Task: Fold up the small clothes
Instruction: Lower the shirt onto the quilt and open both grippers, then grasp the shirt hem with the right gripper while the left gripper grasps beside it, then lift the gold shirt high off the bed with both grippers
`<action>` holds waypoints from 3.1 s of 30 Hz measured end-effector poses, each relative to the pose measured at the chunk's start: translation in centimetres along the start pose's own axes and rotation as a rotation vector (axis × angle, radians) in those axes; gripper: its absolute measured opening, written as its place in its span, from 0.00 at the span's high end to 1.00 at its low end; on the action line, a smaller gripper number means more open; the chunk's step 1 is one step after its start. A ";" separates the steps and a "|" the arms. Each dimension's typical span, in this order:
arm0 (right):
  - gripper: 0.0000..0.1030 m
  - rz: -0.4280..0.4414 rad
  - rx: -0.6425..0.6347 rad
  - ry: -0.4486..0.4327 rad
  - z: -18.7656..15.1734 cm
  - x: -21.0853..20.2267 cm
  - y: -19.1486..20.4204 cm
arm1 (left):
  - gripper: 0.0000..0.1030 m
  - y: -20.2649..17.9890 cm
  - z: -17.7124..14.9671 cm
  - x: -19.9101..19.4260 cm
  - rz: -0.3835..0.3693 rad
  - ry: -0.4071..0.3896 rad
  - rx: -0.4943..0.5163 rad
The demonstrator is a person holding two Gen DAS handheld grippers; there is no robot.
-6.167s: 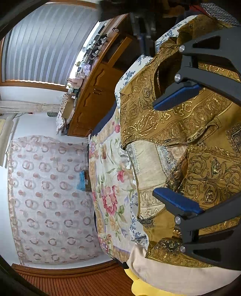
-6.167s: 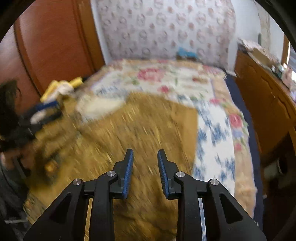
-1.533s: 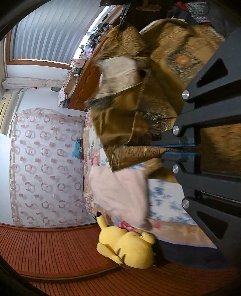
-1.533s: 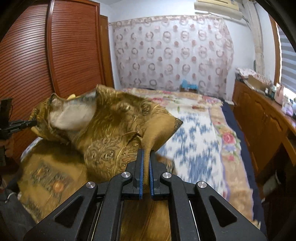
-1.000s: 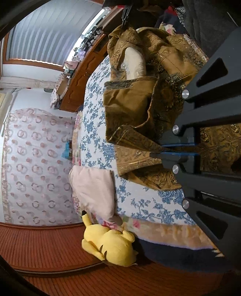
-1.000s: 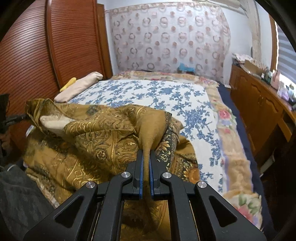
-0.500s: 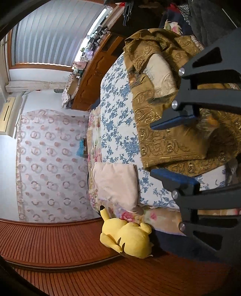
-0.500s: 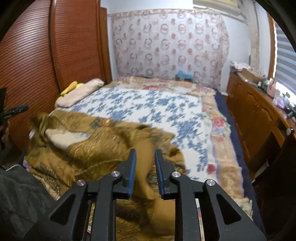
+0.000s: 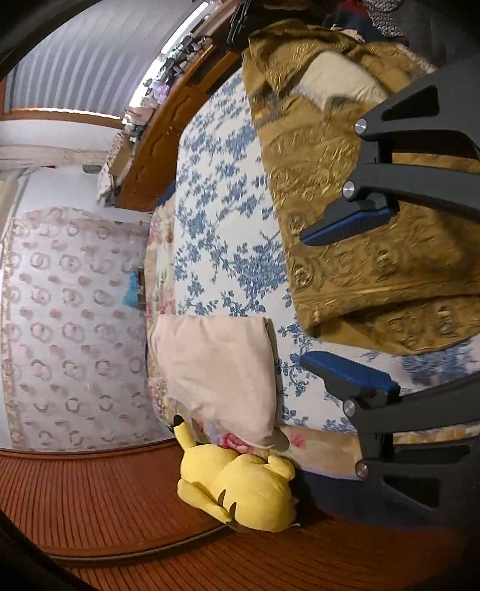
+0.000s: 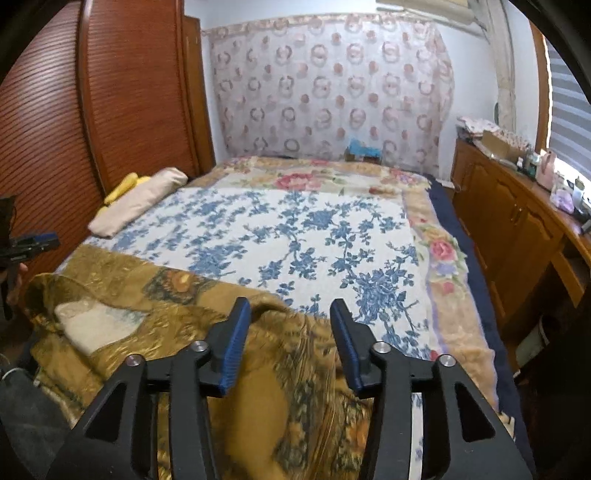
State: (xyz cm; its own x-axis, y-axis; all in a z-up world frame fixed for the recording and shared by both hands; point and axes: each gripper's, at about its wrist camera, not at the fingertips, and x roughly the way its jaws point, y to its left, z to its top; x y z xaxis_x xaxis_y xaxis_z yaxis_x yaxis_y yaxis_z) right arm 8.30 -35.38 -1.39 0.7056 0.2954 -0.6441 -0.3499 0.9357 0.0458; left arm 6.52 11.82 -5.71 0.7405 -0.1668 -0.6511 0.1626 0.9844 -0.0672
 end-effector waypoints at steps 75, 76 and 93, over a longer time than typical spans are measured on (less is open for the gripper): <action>0.37 -0.072 0.077 0.176 -3.2 7.2 -3.4 | 0.41 1.0 -1.7 6.8 0.017 0.120 0.000; 0.37 -0.075 0.073 0.176 -3.3 7.3 -3.4 | 0.41 1.0 -1.7 6.8 0.016 0.120 -0.001; 0.90 -0.029 0.001 0.170 -3.1 6.6 -0.8 | 0.93 0.5 -1.3 5.0 -0.095 0.071 -0.010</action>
State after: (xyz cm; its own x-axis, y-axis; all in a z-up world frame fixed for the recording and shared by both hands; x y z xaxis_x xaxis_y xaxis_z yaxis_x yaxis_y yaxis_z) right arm 11.33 -34.82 -8.04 0.6009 0.2317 -0.7650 -0.3306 0.9434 0.0260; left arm 9.42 11.59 -9.96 0.6736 -0.2557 -0.6934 0.2233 0.9648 -0.1389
